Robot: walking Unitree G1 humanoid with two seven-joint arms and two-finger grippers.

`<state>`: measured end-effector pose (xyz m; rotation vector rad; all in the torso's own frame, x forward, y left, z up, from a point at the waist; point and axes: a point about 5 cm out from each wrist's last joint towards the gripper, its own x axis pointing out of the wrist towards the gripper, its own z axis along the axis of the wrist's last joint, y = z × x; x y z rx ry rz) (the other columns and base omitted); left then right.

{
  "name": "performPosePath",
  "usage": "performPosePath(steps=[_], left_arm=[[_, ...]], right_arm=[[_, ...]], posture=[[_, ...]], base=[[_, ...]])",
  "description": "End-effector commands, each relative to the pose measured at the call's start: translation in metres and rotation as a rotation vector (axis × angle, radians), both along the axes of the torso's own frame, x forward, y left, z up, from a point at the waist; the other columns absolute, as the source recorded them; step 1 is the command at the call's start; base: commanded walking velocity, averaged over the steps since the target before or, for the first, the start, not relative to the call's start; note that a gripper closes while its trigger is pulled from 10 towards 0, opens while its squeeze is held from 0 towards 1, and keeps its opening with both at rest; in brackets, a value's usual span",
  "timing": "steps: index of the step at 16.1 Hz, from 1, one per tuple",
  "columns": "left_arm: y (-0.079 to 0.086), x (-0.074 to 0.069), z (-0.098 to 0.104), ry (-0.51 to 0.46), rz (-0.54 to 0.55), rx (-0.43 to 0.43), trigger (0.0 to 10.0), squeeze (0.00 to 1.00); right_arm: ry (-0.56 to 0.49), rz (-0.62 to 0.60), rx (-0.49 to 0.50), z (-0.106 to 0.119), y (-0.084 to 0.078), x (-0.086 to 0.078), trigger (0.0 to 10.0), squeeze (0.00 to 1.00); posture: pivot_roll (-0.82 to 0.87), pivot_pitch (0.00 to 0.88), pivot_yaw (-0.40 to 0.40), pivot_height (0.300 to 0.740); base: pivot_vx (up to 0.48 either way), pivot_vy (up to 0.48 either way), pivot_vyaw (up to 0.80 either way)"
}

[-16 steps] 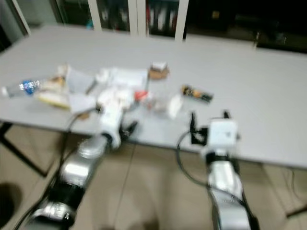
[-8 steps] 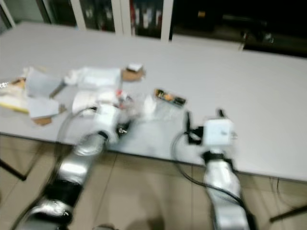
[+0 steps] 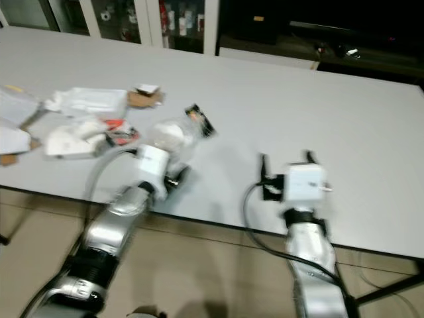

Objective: Picking trash to rubbish bin

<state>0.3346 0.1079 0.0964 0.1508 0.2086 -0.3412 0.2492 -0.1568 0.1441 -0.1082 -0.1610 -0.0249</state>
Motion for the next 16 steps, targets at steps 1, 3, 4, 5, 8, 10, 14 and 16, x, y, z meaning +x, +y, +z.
performPosePath(steps=[1, 3, 4, 5, 8, 10, 14, 16], left_arm=[[0.009, 0.000, 0.001, -0.011, 0.034, 0.006, 10.0, 0.00], [0.008, -0.001, 0.001, -0.007, 0.035, -0.002, 10.0, 0.00], [0.007, -0.001, 0.001, -0.007, 0.035, -0.002, 10.0, 0.00], [0.006, -0.001, 0.001, -0.009, 0.034, -0.001, 10.0, 0.00], [0.005, -0.002, 0.003, -0.029, 0.031, 0.007, 10.0, 0.00], [0.002, 0.000, 0.008, -0.065, 0.027, 0.009, 10.0, 0.00], [0.003, 0.007, 0.019, -0.142, 0.068, 0.024, 10.0, 0.00], [0.006, 0.010, 0.025, -0.183, 0.090, 0.027, 10.0, 1.00]], right_arm=[[-0.008, 0.022, 0.002, 0.003, 0.005, -0.001, 10.0, 0.00], [-0.004, 0.023, -0.002, 0.003, 0.004, -0.002, 10.0, 0.00], [-0.003, 0.024, -0.003, 0.003, 0.004, -0.002, 10.0, 0.00], [-0.001, 0.024, -0.005, 0.002, 0.003, -0.002, 10.0, 0.00], [0.002, 0.023, -0.010, 0.002, 0.001, -0.003, 10.0, 0.00], [0.003, 0.024, -0.011, 0.002, 0.001, -0.003, 10.0, 0.00], [0.004, 0.023, -0.011, 0.002, -0.001, -0.005, 10.0, 0.55], [0.001, 0.022, -0.011, 0.003, -0.002, -0.007, 10.0, 1.00]], posture=[[0.19, 0.085, -0.047, 0.740], [0.19, 0.088, -0.053, 0.740], [0.19, 0.088, -0.053, 0.740], [0.19, 0.089, -0.056, 0.740], [0.18, 0.089, -0.058, 0.740], [0.18, 0.089, -0.058, 0.740], [0.17, 0.094, -0.063, 0.740], [0.17, 0.094, -0.063, 0.740]], base=[[0.000, 0.000, 0.00], [0.000, 0.000, 0.00], [0.000, 0.000, 0.00], [0.000, 0.000, 0.00], [0.000, 0.000, 0.00], [0.000, 0.000, 0.00], [0.000, 0.000, 0.00], [0.000, 0.000, 0.00]])
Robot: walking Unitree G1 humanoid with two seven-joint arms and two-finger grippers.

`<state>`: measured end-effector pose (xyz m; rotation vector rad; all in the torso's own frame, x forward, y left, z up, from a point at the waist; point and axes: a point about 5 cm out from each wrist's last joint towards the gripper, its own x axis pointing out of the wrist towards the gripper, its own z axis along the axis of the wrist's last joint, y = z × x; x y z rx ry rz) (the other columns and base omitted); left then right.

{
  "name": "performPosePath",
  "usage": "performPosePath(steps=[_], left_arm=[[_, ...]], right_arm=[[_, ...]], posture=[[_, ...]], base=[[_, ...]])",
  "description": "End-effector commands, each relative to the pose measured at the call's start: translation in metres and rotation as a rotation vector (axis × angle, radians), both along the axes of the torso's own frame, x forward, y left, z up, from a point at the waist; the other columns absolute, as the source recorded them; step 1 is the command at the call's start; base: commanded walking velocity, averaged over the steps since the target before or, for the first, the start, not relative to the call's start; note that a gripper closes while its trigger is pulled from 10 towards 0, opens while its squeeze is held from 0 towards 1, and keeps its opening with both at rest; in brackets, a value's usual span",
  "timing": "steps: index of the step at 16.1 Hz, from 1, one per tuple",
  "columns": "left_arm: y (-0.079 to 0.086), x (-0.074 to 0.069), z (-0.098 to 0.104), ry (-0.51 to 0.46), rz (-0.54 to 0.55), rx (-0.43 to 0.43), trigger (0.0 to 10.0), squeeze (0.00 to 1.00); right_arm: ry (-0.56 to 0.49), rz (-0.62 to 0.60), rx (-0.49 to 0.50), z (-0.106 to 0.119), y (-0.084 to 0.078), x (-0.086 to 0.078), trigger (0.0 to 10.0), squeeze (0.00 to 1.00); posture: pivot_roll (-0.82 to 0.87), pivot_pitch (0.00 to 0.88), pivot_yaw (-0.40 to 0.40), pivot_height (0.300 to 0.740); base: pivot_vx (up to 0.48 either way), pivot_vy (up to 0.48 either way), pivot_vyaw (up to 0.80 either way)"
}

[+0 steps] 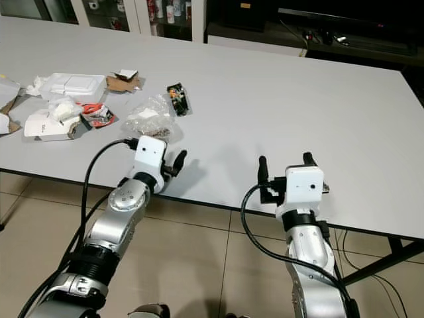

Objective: Picking trash to rubbish bin

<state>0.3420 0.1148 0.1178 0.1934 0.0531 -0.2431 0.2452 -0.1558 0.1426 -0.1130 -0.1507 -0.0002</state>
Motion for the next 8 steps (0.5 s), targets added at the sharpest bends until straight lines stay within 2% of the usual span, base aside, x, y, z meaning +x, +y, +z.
performPosePath(steps=[1, 5, 8], left_arm=[[0.0007, 0.0037, 0.0055, -0.025, 0.018, 0.005, 10.0, 1.00], [0.0034, 0.0039, 0.0067, -0.049, 0.025, 0.032, 10.0, 1.00], [0.0019, 0.0033, 0.0103, -0.104, 0.006, 0.083, 10.0, 1.00]], right_arm=[[-0.012, -0.004, -0.006, 0.0041, -0.0035, -0.0028, 10.0, 1.00], [-0.014, -0.004, -0.006, 0.0043, -0.0035, -0.0025, 10.0, 1.00], [-0.013, 0.004, -0.003, 0.0041, -0.0033, -0.0021, 10.0, 1.00]], posture=[[0.17, 0.093, -0.062, 0.740], [0.17, 0.087, -0.061, 0.740], [0.17, 0.084, -0.063, 0.740]], base=[[0.000, 0.000, 0.00], [0.000, 0.000, 0.00], [0.000, 0.000, 0.00]])
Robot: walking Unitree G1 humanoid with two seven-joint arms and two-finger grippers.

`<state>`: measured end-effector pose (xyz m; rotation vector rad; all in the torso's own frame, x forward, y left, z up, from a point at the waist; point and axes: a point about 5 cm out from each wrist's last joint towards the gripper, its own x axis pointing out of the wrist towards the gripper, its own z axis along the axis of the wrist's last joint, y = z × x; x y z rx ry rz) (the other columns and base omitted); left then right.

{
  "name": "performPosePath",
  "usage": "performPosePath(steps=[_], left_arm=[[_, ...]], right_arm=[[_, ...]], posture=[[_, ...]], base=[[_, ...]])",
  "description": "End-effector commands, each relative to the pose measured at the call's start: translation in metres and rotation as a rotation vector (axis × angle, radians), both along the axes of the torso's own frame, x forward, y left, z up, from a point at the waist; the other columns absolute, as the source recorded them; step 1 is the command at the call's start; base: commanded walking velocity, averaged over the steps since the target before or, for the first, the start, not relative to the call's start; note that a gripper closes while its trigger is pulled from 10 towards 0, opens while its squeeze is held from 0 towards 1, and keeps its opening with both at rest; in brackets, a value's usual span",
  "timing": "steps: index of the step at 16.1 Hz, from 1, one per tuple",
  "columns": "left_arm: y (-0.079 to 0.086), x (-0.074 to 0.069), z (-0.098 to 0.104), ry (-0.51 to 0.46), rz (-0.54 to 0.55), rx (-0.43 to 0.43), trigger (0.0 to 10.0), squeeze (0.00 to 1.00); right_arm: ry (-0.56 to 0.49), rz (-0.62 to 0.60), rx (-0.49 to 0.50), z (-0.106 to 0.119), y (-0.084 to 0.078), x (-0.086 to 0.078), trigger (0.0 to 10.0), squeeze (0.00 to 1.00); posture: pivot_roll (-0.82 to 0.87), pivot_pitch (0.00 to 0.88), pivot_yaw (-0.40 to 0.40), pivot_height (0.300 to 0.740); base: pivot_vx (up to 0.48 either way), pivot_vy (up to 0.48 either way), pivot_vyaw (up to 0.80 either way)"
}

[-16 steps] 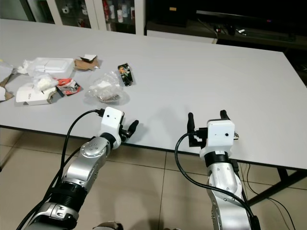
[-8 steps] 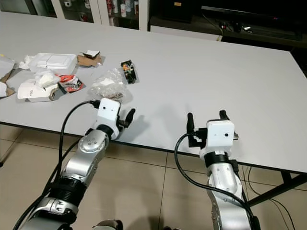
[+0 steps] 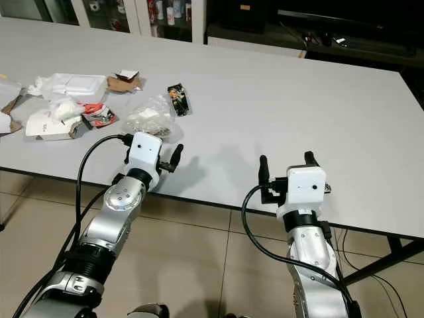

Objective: Picking trash to rubbish bin

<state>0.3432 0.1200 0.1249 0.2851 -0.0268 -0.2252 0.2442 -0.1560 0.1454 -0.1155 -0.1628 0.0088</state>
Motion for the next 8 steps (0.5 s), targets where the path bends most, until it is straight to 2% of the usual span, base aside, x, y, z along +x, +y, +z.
performPosePath(steps=[1, 3, 8], left_arm=[[-0.005, 0.003, 0.004, -0.029, -0.015, 0.045, 10.0, 1.00], [0.000, 0.010, -0.001, -0.005, -0.006, 0.132, 10.0, 1.00], [0.006, 0.024, 0.002, -0.015, 0.040, 0.187, 10.0, 1.00]], right_arm=[[-0.002, -0.001, 0.001, 0.001, -0.003, -0.001, 10.0, 1.00], [0.000, 0.004, 0.002, 0.001, -0.001, -0.002, 10.0, 1.00], [0.000, -0.003, 0.017, 0.001, -0.001, -0.005, 10.0, 1.00]], posture=[[0.17, 0.086, -0.064, 0.740], [0.17, 0.091, -0.063, 0.740], [0.16, 0.107, -0.052, 0.740]], base=[[0.000, 0.000, 0.00], [0.000, 0.000, 0.00], [0.000, 0.000, 0.00]])
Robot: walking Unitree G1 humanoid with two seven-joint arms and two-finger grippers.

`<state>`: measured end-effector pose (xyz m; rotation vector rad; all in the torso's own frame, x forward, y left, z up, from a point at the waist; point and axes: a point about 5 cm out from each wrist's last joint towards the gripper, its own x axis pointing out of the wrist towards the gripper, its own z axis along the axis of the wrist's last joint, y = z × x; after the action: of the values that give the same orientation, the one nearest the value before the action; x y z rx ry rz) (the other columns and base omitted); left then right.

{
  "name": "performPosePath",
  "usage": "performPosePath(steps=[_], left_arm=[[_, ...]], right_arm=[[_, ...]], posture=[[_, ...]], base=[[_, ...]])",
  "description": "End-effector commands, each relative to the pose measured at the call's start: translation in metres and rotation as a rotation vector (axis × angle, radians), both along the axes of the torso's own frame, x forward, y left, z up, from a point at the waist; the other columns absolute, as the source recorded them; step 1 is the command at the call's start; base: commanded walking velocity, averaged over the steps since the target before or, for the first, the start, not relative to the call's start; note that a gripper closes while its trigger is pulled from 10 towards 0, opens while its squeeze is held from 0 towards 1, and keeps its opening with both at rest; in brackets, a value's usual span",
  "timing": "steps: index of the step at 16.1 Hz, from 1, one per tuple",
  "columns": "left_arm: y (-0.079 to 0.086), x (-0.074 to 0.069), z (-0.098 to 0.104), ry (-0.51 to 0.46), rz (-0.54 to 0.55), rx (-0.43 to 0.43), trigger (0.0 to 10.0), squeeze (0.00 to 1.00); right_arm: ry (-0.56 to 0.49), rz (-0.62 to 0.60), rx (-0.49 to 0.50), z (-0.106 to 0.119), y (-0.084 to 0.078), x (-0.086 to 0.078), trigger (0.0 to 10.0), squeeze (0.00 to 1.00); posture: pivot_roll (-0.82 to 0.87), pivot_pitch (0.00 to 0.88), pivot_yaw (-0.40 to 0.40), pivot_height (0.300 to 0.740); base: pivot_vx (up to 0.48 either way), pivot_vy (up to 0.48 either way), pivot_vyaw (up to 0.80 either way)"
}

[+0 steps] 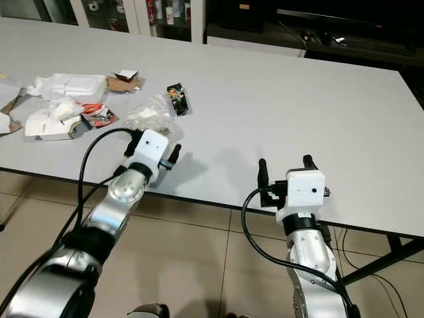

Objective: Picking trash to rubbish bin

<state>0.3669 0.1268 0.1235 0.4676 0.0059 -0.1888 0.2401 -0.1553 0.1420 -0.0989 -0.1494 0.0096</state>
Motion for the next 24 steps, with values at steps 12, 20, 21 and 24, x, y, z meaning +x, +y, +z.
performPosePath(steps=[12, 20, 21, 24], left_arm=[[0.012, 0.029, 0.031, -0.079, 0.100, 0.095, 10.0, 1.00], [0.018, 0.030, 0.031, -0.093, 0.147, 0.140, 10.0, 0.00], [0.022, 0.030, 0.031, -0.097, 0.165, 0.164, 10.0, 0.00], [0.037, 0.032, 0.033, -0.096, 0.222, 0.241, 10.0, 0.00]], right_arm=[[0.181, 0.266, 0.233, -0.014, 0.024, -0.040, 10.0, 0.91], [0.231, 0.397, 0.248, -0.010, 0.033, -0.050, 10.0, 0.08], [0.245, 0.417, 0.241, -0.010, 0.035, -0.052, 10.0, 0.09], [0.255, 0.428, 0.246, -0.011, 0.037, -0.055, 10.0, 0.09]], posture=[[0.08, 0.191, -0.019, 0.740], [0.06, 0.195, -0.032, 0.740], [0.06, 0.199, -0.032, 0.740], [0.06, 0.204, -0.028, 0.740]], base=[[0.000, 0.000, 0.00], [0.000, 0.000, 0.00], [0.000, 0.000, 0.00], [0.000, 0.000, 0.00]])
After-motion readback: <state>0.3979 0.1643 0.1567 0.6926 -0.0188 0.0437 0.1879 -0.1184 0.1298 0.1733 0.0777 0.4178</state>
